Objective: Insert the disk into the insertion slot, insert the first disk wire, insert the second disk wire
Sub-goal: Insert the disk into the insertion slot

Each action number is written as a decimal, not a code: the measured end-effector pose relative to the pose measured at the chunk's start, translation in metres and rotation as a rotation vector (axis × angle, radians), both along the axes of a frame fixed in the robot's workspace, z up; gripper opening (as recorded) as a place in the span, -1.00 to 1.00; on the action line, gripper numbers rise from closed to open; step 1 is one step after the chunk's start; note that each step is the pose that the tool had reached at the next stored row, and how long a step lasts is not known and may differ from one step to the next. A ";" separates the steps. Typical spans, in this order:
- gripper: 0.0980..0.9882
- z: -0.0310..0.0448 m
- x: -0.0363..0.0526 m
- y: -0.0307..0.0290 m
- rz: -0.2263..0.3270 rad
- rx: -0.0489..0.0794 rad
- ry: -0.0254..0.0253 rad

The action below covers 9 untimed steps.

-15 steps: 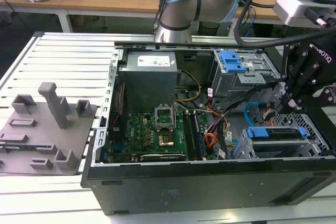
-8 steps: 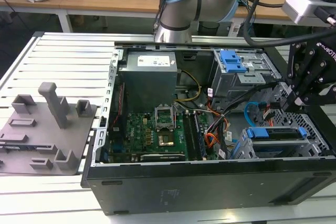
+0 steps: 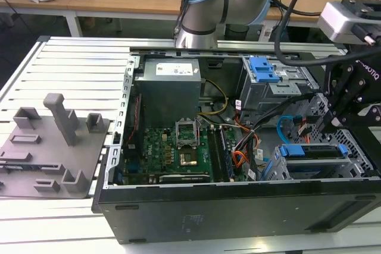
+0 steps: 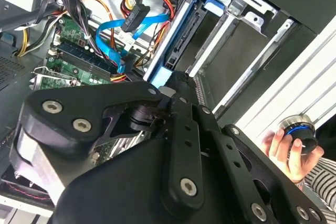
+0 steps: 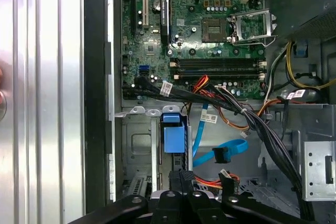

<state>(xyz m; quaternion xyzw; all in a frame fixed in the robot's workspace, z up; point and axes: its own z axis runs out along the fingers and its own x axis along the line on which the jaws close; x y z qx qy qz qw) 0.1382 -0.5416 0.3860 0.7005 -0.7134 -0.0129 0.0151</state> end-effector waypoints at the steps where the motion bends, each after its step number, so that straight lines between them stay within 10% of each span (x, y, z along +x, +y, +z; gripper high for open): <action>1: -0.98 -0.0018 0.0003 0.0000 0.000 0.000 0.0000; 9: -0.98 -0.0189 0.0053 0.0000 0.000 0.000 0.0000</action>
